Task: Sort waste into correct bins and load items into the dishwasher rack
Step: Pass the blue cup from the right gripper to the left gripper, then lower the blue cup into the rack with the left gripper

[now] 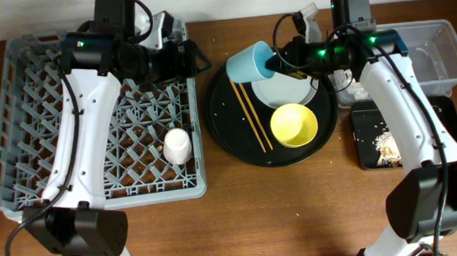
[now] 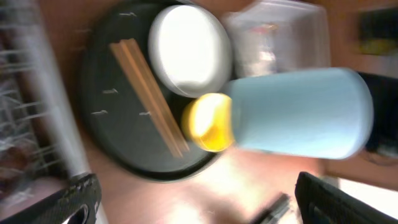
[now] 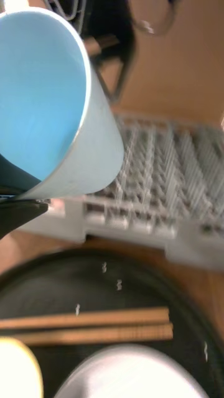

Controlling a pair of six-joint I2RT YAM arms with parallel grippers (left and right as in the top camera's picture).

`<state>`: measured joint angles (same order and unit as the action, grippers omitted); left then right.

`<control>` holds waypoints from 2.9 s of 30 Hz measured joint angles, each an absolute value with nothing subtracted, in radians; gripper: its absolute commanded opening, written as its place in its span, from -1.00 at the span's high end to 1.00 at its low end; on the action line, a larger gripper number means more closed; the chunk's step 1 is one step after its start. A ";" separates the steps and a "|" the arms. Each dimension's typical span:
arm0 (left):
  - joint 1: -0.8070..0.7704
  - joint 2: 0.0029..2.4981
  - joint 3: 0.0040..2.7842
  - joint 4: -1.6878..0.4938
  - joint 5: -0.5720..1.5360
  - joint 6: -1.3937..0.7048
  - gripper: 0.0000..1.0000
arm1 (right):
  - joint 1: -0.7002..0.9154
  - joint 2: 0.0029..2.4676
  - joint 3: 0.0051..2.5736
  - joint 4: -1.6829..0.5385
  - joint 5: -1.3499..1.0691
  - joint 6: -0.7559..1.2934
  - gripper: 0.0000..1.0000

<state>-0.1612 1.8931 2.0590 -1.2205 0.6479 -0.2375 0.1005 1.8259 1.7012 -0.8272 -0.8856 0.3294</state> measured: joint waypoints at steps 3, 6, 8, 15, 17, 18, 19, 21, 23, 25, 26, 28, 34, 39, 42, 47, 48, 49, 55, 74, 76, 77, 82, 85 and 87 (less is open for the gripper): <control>-0.153 1.901 2.059 -1.178 0.850 -0.218 -0.99 | 0.101 1.834 1.701 -0.812 -1.007 0.289 0.92; -0.146 1.925 2.059 -1.162 1.048 -0.197 -0.99 | 0.101 1.834 1.701 -0.794 -1.115 0.259 0.92; -0.143 1.949 2.059 -1.162 1.138 -0.185 -0.99 | 0.101 1.834 1.701 -0.793 -1.158 0.247 0.92; -0.141 2.048 2.059 -1.162 1.374 -0.136 -0.99 | 0.101 1.834 1.701 -0.788 -1.258 0.207 0.91; -0.141 2.052 2.059 -1.163 1.404 -0.123 -0.99 | 0.101 1.834 1.701 -0.780 -1.263 0.205 0.92; -0.141 2.052 2.059 -1.162 1.417 -0.117 -0.99 | 0.102 1.834 1.701 -0.772 -1.265 0.205 0.91; -0.141 2.052 2.059 -1.162 1.439 -0.109 -0.99 | 0.104 1.834 1.701 -0.758 -1.267 0.205 0.92; -0.141 2.052 2.059 -1.193 1.467 -0.083 -0.98 | 0.110 1.834 1.700 -0.700 -1.269 0.219 0.92; -0.141 2.052 2.059 -1.280 1.487 -0.031 -0.94 | 0.121 1.834 1.699 -0.622 -1.269 0.262 0.92; -0.142 2.052 2.059 -1.323 1.495 0.014 -0.90 | 0.130 1.834 1.699 -0.567 -1.262 0.300 0.92; -0.142 2.052 2.059 -1.356 1.497 0.038 -0.85 | 0.134 1.834 1.699 -0.546 -1.257 0.316 0.92; -0.143 2.052 2.059 -1.372 1.501 0.073 -0.79 | 0.147 1.834 1.699 -0.545 -1.239 0.341 0.92; -0.142 2.052 2.059 -1.377 1.505 0.099 -0.79 | 0.194 1.834 1.699 -0.547 -1.198 0.367 0.92; -0.142 2.052 2.058 -1.378 1.505 0.112 -0.43 | 0.198 1.834 1.699 -0.585 -1.185 0.366 0.91; -0.142 2.052 2.057 -1.380 1.513 0.113 -0.33 | 0.197 1.834 1.699 -0.608 -1.186 0.360 0.91; -0.142 2.052 2.052 -1.353 1.510 0.117 0.01 | 0.194 1.834 1.699 -0.647 -1.190 0.352 0.82; -0.142 2.052 2.051 -1.338 1.507 0.117 0.01 | 0.193 1.834 1.700 -0.657 -1.186 0.340 0.81; -0.144 2.052 2.051 -1.326 1.490 0.117 0.01 | 0.193 1.834 1.700 -0.669 -1.178 0.333 0.81; -0.150 2.052 2.051 -1.293 1.431 0.117 0.00 | 0.194 1.837 1.699 -0.681 -1.132 0.314 0.81; -0.045 2.052 2.052 -1.254 0.733 -0.003 -0.01 | 0.054 1.837 1.699 -0.933 -0.848 0.228 -0.93; -0.061 2.052 2.053 -1.266 0.524 -0.041 -0.01 | 0.050 1.837 1.699 -0.984 -0.775 0.215 -0.93; -0.076 2.052 2.053 -1.271 0.418 -0.056 -0.01 | 0.050 1.837 1.699 -0.997 -0.741 0.209 -0.93; -0.197 2.054 2.054 -1.308 0.005 -0.118 -0.01 | 0.050 1.837 1.699 -1.063 -0.619 0.190 -0.92; -0.229 2.085 2.056 -1.345 -0.073 -0.133 -0.01 | 0.050 1.837 1.699 -1.092 -0.587 0.178 -0.92; -0.230 2.148 2.057 -1.367 -0.099 -0.144 -0.04 | 0.050 1.837 1.699 -1.103 -0.575 0.174 -0.92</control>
